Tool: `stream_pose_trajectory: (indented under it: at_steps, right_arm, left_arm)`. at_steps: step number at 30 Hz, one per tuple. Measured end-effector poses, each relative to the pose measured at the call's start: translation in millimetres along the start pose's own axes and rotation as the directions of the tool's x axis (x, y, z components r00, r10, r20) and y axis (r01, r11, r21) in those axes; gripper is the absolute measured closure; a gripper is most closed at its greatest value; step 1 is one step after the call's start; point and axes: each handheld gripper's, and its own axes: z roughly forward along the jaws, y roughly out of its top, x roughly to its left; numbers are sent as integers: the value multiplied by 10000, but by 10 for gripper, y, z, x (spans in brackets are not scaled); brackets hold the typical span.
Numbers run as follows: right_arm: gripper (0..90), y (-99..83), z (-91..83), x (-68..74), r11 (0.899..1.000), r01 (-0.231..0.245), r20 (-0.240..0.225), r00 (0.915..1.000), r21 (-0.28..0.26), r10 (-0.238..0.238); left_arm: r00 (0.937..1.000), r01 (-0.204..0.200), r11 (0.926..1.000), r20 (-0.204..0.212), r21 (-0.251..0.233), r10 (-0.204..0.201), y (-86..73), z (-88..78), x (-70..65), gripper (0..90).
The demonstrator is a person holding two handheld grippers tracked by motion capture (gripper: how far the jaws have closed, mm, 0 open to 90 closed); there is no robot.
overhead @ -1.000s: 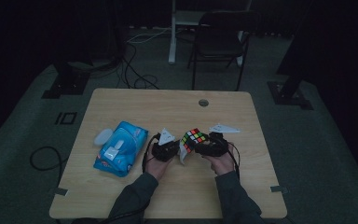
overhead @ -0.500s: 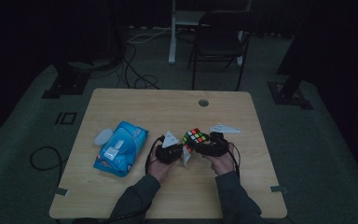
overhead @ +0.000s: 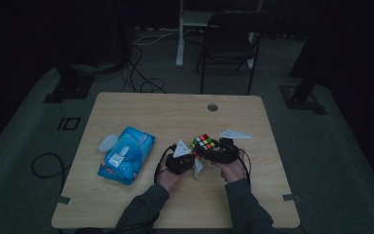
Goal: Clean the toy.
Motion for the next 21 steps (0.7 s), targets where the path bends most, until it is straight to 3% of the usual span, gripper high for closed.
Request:
stream_pose_trajectory:
  at_steps: [10, 21]
  right_arm:
    - [340, -3, 1, 10, 9999, 154, -170, 9997, 37, -154]
    - [340, -16, 24, 50, 9967, 752, -117, 9971, 315, -749]
  left_arm:
    - [9984, 216, 9997, -522, -73, -220, 31, -100, 178, 877]
    - [9946, 500, 9982, -898, -335, -528, 67, -225, 306, 877]
